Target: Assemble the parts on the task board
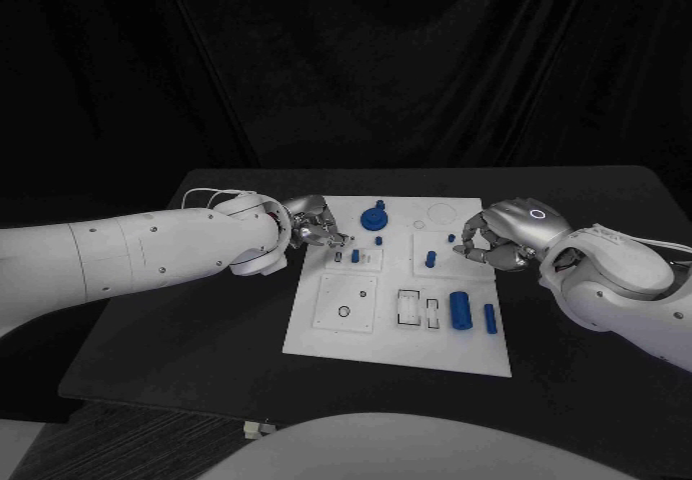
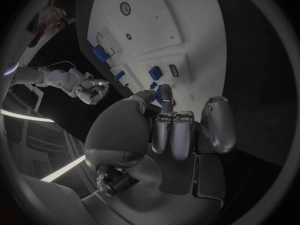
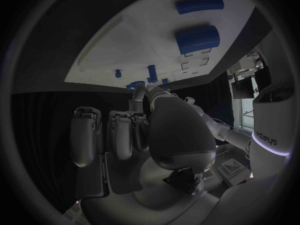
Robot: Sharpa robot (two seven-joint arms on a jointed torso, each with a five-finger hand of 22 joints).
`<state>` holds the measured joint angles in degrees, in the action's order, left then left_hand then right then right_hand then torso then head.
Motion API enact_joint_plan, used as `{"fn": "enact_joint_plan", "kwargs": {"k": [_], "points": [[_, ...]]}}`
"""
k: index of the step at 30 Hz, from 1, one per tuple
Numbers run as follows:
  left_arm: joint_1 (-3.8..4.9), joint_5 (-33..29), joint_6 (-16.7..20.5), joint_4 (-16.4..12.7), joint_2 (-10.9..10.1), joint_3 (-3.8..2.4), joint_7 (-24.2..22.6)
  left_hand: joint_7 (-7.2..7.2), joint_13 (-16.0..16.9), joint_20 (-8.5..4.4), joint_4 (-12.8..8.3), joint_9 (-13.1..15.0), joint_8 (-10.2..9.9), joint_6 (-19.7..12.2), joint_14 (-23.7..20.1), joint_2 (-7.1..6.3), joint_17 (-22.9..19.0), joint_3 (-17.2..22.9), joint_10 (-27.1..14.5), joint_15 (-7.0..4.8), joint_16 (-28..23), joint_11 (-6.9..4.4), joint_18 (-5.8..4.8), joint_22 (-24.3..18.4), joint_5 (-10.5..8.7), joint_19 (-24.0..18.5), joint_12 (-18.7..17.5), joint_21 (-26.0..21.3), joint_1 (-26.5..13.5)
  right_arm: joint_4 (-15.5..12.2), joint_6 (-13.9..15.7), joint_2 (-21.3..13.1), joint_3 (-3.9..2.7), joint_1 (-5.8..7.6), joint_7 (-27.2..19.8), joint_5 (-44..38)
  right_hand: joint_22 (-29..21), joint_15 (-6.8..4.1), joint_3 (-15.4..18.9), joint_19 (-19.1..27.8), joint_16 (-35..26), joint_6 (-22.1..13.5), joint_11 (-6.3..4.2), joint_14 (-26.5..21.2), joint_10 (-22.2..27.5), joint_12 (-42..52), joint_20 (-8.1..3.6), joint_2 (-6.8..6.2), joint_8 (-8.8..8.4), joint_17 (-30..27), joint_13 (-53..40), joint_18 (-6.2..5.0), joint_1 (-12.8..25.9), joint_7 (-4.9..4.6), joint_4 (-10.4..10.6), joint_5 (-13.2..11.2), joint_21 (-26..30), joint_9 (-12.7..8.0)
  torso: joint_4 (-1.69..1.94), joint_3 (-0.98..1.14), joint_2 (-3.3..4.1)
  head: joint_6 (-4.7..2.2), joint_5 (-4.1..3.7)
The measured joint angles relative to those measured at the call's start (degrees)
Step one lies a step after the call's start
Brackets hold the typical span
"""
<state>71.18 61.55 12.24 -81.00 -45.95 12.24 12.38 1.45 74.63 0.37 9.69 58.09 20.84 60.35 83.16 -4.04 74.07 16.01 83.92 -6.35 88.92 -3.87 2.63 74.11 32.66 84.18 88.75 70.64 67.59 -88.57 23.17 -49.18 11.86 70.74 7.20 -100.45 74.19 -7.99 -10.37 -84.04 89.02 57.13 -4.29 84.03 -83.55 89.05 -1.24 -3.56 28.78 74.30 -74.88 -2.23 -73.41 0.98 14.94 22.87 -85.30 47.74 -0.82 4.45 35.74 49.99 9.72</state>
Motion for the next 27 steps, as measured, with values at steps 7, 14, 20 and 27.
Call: {"fn": "enact_joint_plan", "kwargs": {"k": [7, 14, 20, 27], "points": [[-1.40, 0.7, 1.5, -0.6, -1.1, 0.00, -1.0, 0.00, 0.0, 0.00, -0.4, 0.0, 0.0, 0.0, 0.0, -0.29, 0.0, 0.5, 0.0, 0.00, 0.0, 0.01, 0.00, 0.0, -0.52, 0.0, 0.0, 0.0, -0.3, 0.0, 0.0, -0.1, 0.00, -0.23, 0.0, 0.0, 0.0, 0.00, 0.0, 0.0, 0.0, 0.0, 0.00, 0.0, 0.0, 0.0, 0.00, 0.00, 0.00, 0.0, 0.0, 0.00, 0.0, 0.00, 0.0, 0.0, 0.0, 0.0, -0.02, 0.00, 0.01, 0.00, 0.05], [-2.90, 2.8, 3.4, -0.8, -1.7, 0.05, -1.6, 0.00, 0.0, 0.00, 0.1, 0.0, 0.0, 0.0, 0.0, -0.29, 0.0, 1.0, 0.0, 0.00, 0.0, 0.01, 0.00, 0.0, -0.54, 0.0, 0.0, 0.0, -0.3, -0.1, 0.1, -0.3, 0.00, -0.28, 0.0, 0.0, 0.0, 0.00, 0.0, 0.0, 0.0, 0.0, 0.00, 0.0, 0.0, 0.0, 0.00, 0.00, 0.00, 0.0, 0.0, -0.01, 0.0, 0.00, 0.0, 0.0, 0.0, 0.0, -0.02, 0.00, 0.01, 0.00, -0.18], [-3.51, 4.0, 4.8, -0.9, -1.8, 0.04, -1.8, 0.00, 0.0, 0.00, 0.1, 0.0, 0.0, 0.0, 0.0, -0.29, 0.0, 1.0, 0.0, 0.00, 0.0, 0.01, 0.00, 0.0, -1.21, 0.0, 0.0, 0.0, -0.3, -0.1, 0.1, -0.4, 0.00, -0.28, 0.0, 0.0, 0.0, 0.00, 0.0, 0.0, 0.0, 0.0, 0.00, 0.0, 0.0, 0.0, 0.00, -0.11, 0.00, 0.0, 0.0, -0.01, -0.1, 0.00, 0.0, 0.0, 0.0, 0.0, -0.03, 0.00, 0.01, 0.00, -0.20], [-3.78, 4.7, 6.0, -0.9, -1.7, 0.03, -1.7, 0.00, 0.0, 0.00, 0.1, 0.0, 0.0, 0.0, 0.0, -0.29, 0.0, 1.0, 0.0, 0.01, 0.0, 0.01, 0.00, 0.0, -1.21, 0.0, 0.0, 0.0, -0.3, -0.2, 0.1, -0.4, 0.00, -0.30, 0.0, 0.0, 0.0, 0.00, 0.0, 0.0, 0.0, 0.0, 0.00, 0.0, 0.0, 0.0, 0.00, -0.12, 0.00, 0.0, 0.0, 0.00, -0.1, 0.00, 0.0, 0.0, 0.0, 0.0, -0.03, 0.01, -0.01, 0.00, -0.26]]}}
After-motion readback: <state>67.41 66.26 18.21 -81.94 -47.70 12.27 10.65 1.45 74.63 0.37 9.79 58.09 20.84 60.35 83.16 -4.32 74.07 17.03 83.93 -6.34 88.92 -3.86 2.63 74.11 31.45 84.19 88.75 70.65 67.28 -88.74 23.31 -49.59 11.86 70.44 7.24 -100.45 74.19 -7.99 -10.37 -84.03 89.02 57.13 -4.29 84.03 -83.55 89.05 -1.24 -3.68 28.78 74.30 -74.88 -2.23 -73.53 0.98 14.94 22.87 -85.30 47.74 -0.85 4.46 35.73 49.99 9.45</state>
